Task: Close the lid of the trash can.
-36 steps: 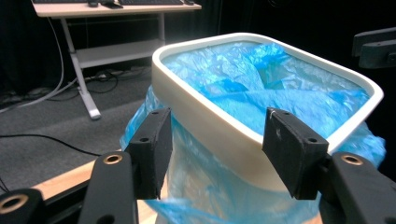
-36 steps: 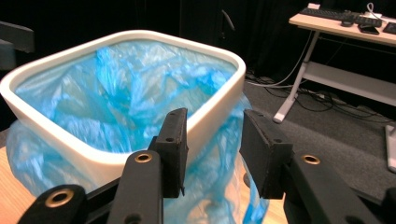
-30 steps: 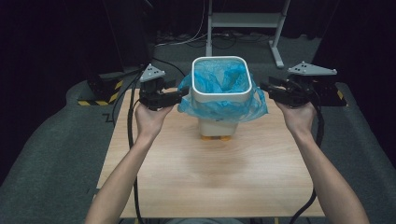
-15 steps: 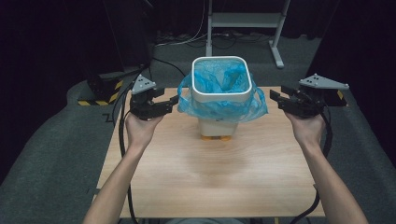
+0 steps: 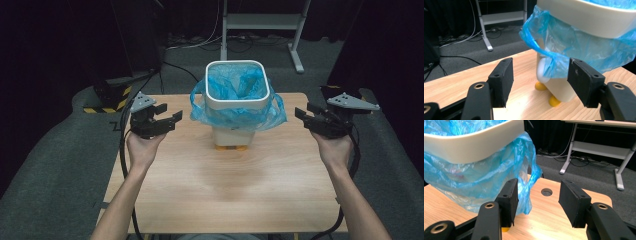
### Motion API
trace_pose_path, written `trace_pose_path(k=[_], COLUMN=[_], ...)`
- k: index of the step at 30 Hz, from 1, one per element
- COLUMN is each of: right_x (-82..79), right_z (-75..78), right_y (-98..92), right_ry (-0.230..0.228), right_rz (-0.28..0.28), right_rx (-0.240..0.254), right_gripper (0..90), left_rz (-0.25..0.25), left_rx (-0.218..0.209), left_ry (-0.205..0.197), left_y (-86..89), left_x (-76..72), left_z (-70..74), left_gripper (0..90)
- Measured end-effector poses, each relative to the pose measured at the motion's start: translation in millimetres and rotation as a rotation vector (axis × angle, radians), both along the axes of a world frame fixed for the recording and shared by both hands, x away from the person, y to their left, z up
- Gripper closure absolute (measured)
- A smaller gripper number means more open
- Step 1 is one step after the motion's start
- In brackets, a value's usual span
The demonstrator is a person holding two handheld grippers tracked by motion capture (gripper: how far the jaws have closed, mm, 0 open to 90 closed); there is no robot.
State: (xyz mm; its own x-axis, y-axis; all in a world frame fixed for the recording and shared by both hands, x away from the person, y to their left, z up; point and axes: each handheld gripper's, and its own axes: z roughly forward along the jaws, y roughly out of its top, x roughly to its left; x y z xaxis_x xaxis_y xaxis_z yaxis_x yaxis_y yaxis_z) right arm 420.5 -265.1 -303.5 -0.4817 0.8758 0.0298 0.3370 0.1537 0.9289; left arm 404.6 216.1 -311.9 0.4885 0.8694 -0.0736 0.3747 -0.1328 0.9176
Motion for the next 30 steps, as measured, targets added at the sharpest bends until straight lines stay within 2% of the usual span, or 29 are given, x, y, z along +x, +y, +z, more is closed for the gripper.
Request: trace_pose_path(k=[16,30], right_x=[-11.6,-17.3], right_z=[-25.6,-54.7], right_y=[-10.3,-9.7], right_ry=[0.033,0.065], right_rz=[-0.002,0.003], right_rx=[0.032,0.040], right_gripper=[49.3,49.4], left_rz=[0.019,0.045], left_rx=[0.010,0.014], left_ry=[0.021,0.058], left_y=[8.0,15.8], left_x=[-11.4,-21.0], left_z=[-19.6,-50.2], left_gripper=[37.5,37.2])
